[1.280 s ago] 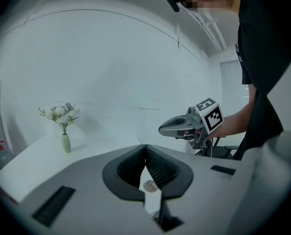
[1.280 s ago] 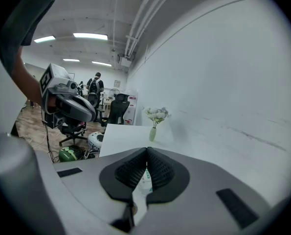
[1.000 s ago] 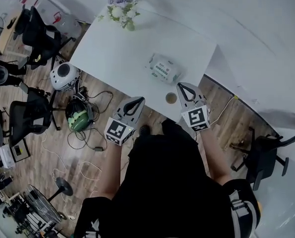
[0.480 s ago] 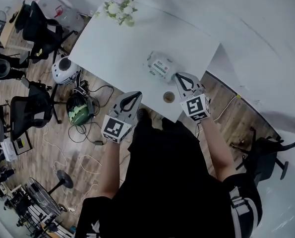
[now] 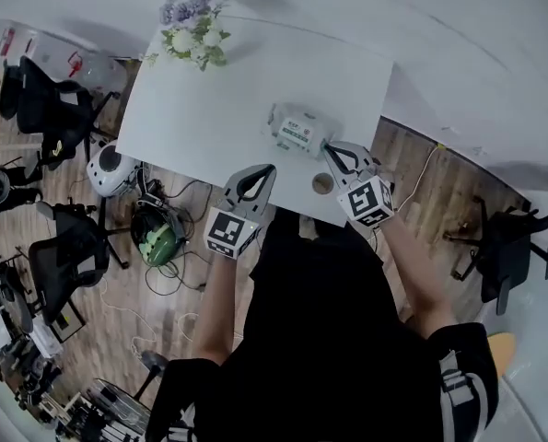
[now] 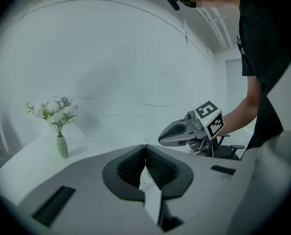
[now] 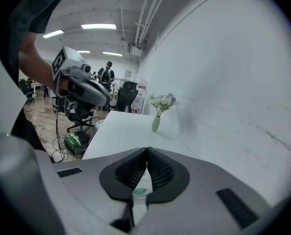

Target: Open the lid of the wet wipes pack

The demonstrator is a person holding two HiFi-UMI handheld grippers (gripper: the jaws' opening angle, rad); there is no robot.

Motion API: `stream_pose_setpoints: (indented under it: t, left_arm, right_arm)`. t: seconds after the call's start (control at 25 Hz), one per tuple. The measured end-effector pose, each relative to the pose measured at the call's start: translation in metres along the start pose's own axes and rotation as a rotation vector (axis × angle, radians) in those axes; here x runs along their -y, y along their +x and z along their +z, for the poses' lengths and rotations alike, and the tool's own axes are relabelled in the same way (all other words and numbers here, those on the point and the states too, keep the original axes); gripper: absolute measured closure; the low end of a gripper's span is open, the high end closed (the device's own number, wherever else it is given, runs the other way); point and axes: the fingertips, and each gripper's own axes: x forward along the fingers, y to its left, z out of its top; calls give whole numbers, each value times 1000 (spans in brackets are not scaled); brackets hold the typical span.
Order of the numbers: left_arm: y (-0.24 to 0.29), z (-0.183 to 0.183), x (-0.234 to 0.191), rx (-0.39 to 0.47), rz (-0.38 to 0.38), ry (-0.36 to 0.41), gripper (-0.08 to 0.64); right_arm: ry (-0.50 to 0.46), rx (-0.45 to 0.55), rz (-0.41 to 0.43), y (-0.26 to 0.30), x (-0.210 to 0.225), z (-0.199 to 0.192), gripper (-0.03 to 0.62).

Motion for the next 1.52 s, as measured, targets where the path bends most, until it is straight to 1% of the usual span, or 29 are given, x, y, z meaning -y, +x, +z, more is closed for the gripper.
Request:
stream_pose_setpoints:
  t: [0.24, 0.32, 0.4, 0.52, 0.64, 0.8, 1.0, 1.16, 1.28, 1.52]
  left_arm:
    - [10, -12, -34, 16, -107, 2, 537]
    - [11, -17, -40, 17, -139, 30, 537]
    - [12, -21, -47, 16, -165, 56, 537]
    - [15, -34, -56, 2, -192, 56, 537]
    - [19, -49, -59, -17, -204, 54, 537]
    - [34, -68, -70, -32, -195, 38, 537]
    - [51, -81, -80, -42, -191, 9, 537]
    - [65, -96, -91, -73, -200, 33, 537]
    - [72, -108, -95, -94, -207, 27, 537]
    - [92, -115, -100, -90, -223, 8, 537]
  right_arm:
    - [21, -79, -64, 27, -9, -6, 575]
    - [18, -107, -83, 36, -16, -9, 575]
    - [3, -134, -102, 46, -20, -13, 575]
    - [-35, -162, -105, 63, -27, -16, 575]
    - [-45, -176, -87, 74, -36, -21, 575]
    - [-22, -188, -72, 88, -41, -32, 575]
    - [8, -201, -73, 96, -40, -42, 575]
    - [33, -212, -83, 110, -35, -51, 575]
    - [40, -227, -78, 119, -38, -60, 575]
    - [40, -255, -72, 135, -39, -76, 575]
